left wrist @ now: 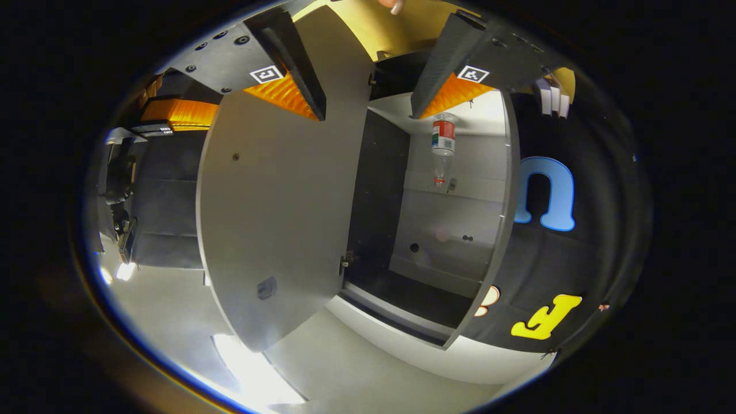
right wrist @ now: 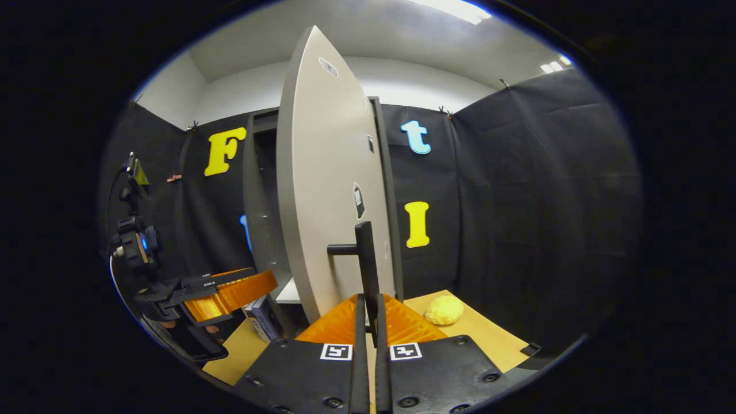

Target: Open the cabinet door with the right hand, grasp the bottle in the cabinet with the left hand and place it on the coaster, then close the cabinet door with the right hand.

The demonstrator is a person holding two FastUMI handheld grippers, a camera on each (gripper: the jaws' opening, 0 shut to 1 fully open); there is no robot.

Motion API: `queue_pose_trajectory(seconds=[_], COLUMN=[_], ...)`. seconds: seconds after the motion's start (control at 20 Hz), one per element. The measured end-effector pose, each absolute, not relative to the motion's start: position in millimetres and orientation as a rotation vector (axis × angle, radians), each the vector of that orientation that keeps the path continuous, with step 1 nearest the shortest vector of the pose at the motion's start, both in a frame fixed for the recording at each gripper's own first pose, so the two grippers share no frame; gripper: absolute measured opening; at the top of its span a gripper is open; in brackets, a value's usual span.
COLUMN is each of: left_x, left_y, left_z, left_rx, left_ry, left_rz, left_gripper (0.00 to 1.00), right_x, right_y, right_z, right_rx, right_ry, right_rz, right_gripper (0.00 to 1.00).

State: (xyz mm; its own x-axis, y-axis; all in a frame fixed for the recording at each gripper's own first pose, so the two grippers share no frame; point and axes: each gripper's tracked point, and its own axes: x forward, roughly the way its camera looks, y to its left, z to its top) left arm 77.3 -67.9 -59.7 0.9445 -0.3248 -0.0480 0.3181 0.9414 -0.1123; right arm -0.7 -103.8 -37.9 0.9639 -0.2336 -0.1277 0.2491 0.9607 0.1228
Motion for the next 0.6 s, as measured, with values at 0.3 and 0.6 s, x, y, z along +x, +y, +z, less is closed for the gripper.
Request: queue_pose_trajectory(seconds=[0.3,0.6], left_x=[102.0,131.2], left_y=[-89.5,-104.4], left_z=[-63.0,-65.5], left_rx=[-0.09,-0.068], left_ry=[0.057,0.048], left_rz=[-0.289,-0.253], left_gripper=[0.94,0.94], right_x=[-6.2,-9.1], right_y=[-152.5,-185.4], right_z=[-33.9,-28.8], right_rx=[0.073,0.071], right_ry=[0.104,0.099], right_rz=[-0.265,-0.207], right_gripper=[0.06,0.05])
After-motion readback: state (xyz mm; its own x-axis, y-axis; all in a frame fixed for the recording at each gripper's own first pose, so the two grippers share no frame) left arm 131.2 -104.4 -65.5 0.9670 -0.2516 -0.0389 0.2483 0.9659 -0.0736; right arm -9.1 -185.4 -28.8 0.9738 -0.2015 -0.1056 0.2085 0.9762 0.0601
